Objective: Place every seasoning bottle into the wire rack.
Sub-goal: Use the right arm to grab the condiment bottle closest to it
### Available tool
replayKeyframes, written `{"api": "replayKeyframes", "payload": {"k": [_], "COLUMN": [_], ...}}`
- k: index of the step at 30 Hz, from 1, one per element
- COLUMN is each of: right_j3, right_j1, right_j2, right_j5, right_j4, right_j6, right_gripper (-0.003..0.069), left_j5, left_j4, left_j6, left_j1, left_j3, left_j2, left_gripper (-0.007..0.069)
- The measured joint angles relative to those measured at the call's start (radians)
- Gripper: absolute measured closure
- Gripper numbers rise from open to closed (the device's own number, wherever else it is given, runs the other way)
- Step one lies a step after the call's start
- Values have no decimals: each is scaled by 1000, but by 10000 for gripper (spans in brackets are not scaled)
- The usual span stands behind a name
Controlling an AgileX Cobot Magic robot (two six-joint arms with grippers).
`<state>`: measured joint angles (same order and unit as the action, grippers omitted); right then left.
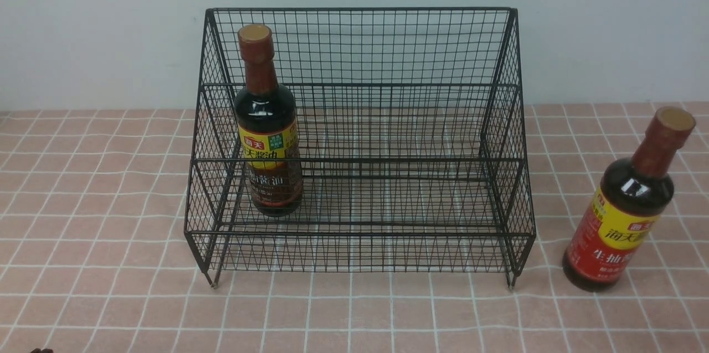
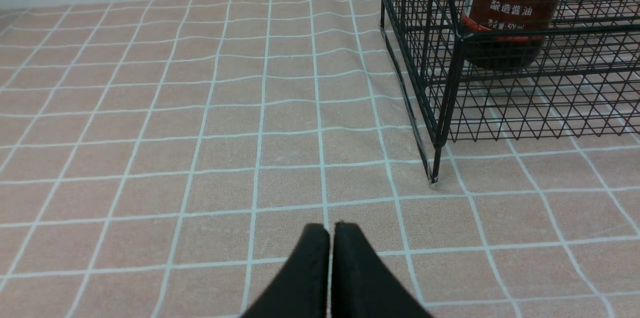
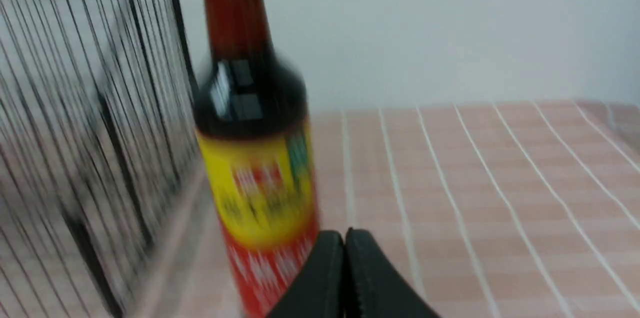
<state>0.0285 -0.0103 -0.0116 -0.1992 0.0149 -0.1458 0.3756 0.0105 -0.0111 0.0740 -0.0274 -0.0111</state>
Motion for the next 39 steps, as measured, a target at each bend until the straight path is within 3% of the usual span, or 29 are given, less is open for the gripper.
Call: {"api": "replayKeyframes", "payload": {"k": [5, 9, 18, 22, 24, 29, 34, 39], "right_j3": [0, 0, 0, -104, -237, -363, -363, -350], "right_j1": [0, 0, 0, 0, 0, 0, 0, 0], "right_j2": [0, 0, 0, 4, 67, 309, 496, 662], "right_j5": [313, 459, 582, 530, 437, 365, 336, 381], "right_j4": [167, 208, 219, 154, 14, -164, -188, -211], "right_j6": [-87, -97, -112, -171, -180, -209, -256, -284], "right_gripper": [673, 673, 673, 673, 673, 673, 669, 605], "left_j5": [0, 0, 0, 0, 0, 0, 1, 1], "left_j4": [0, 0, 0, 0, 0, 1, 1, 1], "left_j6": [0, 0, 0, 0, 0, -2, -4, -4], "left_j1": [0, 0, 0, 0, 0, 0, 0, 0], "left_j3": [0, 0, 0, 0, 0, 0, 0, 0], "left_j2": [0, 0, 0, 0, 0, 0, 0, 0], "left_gripper": [631, 631, 631, 631, 631, 631, 631, 631]}}
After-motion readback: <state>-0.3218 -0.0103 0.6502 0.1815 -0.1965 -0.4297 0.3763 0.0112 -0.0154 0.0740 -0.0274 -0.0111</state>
